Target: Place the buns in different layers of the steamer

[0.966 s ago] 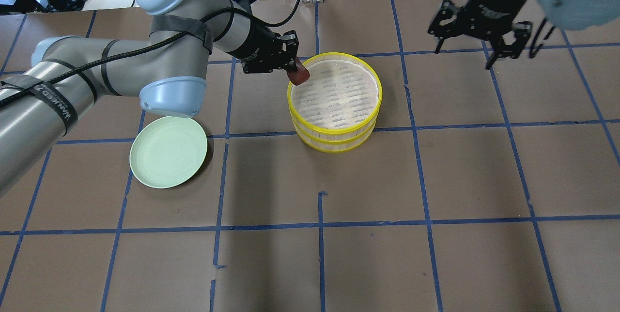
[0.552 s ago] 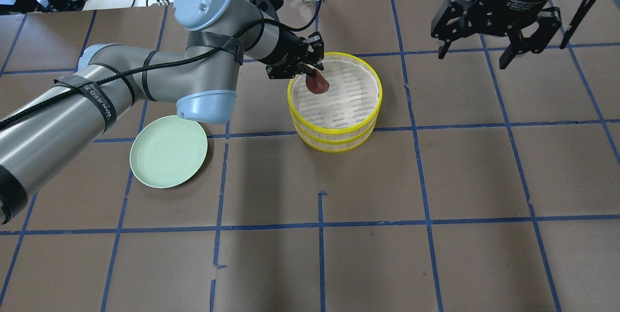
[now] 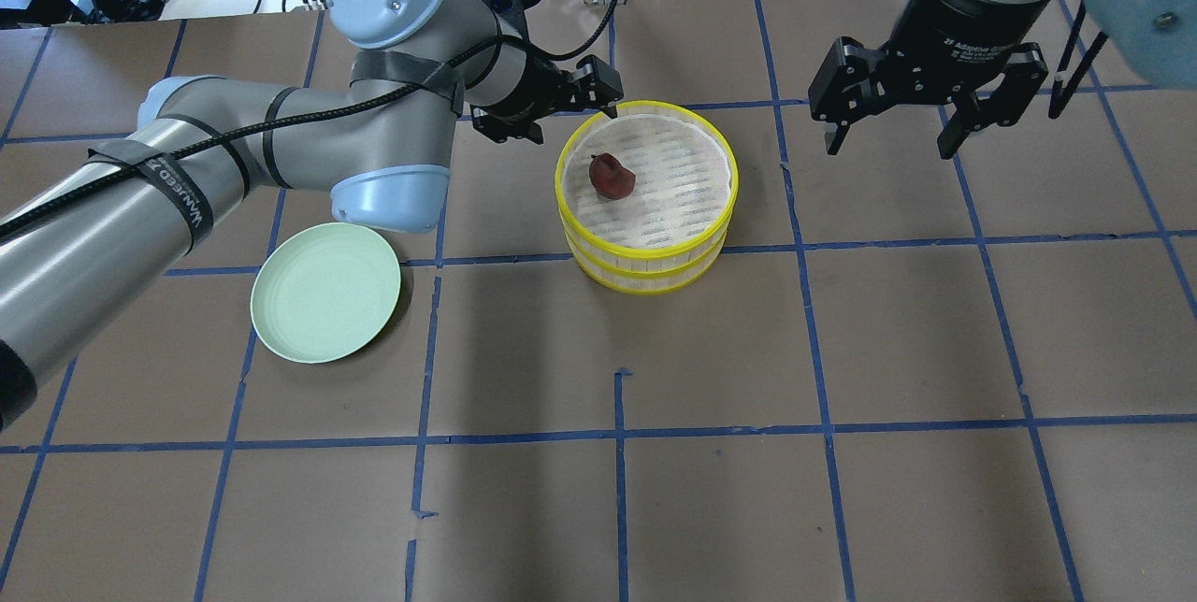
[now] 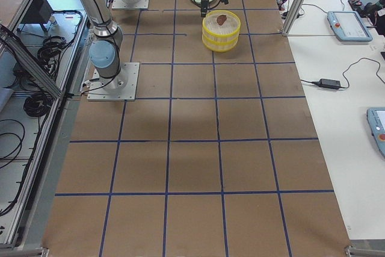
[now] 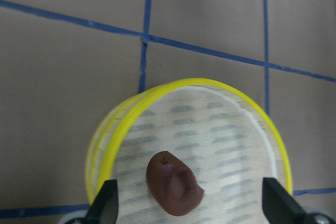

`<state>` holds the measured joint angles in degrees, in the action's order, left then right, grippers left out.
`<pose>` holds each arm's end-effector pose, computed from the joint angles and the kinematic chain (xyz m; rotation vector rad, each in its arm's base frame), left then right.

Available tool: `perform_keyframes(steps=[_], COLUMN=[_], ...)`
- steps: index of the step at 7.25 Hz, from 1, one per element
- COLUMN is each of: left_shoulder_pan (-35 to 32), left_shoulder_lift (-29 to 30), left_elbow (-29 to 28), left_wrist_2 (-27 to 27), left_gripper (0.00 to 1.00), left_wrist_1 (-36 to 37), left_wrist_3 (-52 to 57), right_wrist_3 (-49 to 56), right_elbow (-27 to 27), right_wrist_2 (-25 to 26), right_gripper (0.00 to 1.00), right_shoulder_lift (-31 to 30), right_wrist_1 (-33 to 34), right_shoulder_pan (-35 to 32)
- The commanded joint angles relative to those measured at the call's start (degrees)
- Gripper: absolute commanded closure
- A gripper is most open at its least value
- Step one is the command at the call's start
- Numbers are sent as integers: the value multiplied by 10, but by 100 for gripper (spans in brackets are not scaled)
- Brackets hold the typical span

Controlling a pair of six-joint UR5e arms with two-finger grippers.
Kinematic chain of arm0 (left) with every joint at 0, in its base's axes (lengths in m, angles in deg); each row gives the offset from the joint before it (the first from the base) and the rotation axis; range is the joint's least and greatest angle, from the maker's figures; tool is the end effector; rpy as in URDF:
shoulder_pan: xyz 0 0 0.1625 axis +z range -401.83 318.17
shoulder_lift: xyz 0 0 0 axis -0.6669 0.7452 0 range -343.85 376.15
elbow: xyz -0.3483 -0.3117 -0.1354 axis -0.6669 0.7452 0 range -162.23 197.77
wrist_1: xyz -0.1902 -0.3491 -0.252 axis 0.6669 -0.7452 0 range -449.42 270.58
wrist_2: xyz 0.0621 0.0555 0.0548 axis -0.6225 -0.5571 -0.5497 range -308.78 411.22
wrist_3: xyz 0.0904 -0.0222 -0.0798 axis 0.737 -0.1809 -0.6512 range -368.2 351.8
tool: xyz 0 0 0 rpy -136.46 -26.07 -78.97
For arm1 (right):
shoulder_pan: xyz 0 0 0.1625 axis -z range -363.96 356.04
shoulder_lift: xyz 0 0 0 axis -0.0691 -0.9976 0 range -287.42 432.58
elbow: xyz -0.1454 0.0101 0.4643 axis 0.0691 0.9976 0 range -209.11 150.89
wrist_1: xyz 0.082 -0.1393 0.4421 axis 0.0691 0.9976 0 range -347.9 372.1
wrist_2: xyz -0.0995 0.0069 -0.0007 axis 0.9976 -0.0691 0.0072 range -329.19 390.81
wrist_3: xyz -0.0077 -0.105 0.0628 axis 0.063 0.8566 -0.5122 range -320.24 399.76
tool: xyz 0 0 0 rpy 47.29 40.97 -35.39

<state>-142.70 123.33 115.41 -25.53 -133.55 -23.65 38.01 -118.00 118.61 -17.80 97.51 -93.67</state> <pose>-0.2887 -0.6466 0.3625 0.0515 -2.8031 0.4333 0.1352 -0.5418 0.5331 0.0569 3.1023 0.0848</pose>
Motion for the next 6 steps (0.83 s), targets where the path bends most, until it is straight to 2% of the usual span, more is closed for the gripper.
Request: perform_keyframes(steps=[1,2,4,5,6], left_shoulder_pan=[52,79,110,112,111], left_shoulder_lift=[-40,-64,-103,-127,-136], left_elbow=[-4,-24,-109,-118,-111], left_wrist_2=[-40,-44,-91,-96,-105], left_gripper=[0,0,0,0,0], left_wrist_1=[-86,-180,-399,-452,-473], left_wrist_3=[84,109,111,110,109], right_wrist_3=[32,32,24,24,24], right_elbow=[-8,-1,3,1,0], right_wrist_2=[-3,-3,2,3,6], right_gripper=[0,0,0,0,0], right_shoulder_lift=[3,3,0,-2,-5], right_wrist_1=[1,2,5,17,18], right_shoulder_pan=[-4,-1,-4,-4,-1])
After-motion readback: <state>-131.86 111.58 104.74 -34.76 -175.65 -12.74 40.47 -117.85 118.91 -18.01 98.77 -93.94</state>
